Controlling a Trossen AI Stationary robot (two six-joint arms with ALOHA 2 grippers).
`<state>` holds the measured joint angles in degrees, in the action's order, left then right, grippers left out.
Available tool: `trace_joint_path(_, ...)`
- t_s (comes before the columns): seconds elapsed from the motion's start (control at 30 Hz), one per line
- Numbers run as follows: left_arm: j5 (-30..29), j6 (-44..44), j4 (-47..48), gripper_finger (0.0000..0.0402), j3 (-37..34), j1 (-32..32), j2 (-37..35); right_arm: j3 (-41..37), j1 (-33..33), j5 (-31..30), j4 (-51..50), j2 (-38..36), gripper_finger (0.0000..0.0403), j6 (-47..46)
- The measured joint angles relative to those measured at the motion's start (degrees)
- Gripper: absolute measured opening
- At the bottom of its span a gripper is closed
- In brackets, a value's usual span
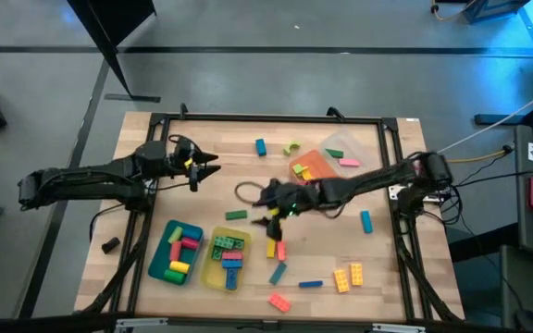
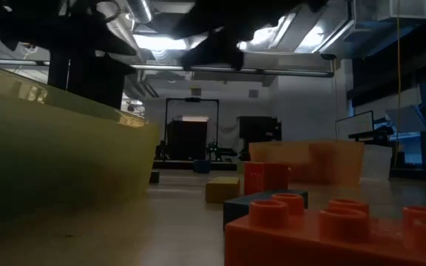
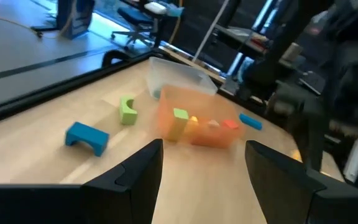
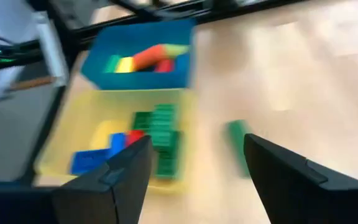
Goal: Sort blocks by size
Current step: Put the blue arch block into the orange bin
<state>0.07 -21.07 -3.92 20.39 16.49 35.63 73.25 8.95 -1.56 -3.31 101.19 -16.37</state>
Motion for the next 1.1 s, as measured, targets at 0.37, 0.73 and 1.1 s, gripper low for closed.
trace_joint_path(0.37,-10.94,-1.55,2.77,0.0211,15.43,2.27,21.12,0.0,-7.14,-15.3,-23.32,-15.14,0.0255,6.46)
trace_joint_path(0.73,-10.38,-16.92,9.38,0.0211,33.17,6.59,49.05,0.0,-12.78,-19.95,-41.99,-21.98,0.0255,9.35)
trace_joint_path(1.1,-4.9,-33.46,9.38,0.0211,35.53,10.71,63.78,-0.02,-16.22,-22.09,-53.81,-21.97,0.0255,14.1)
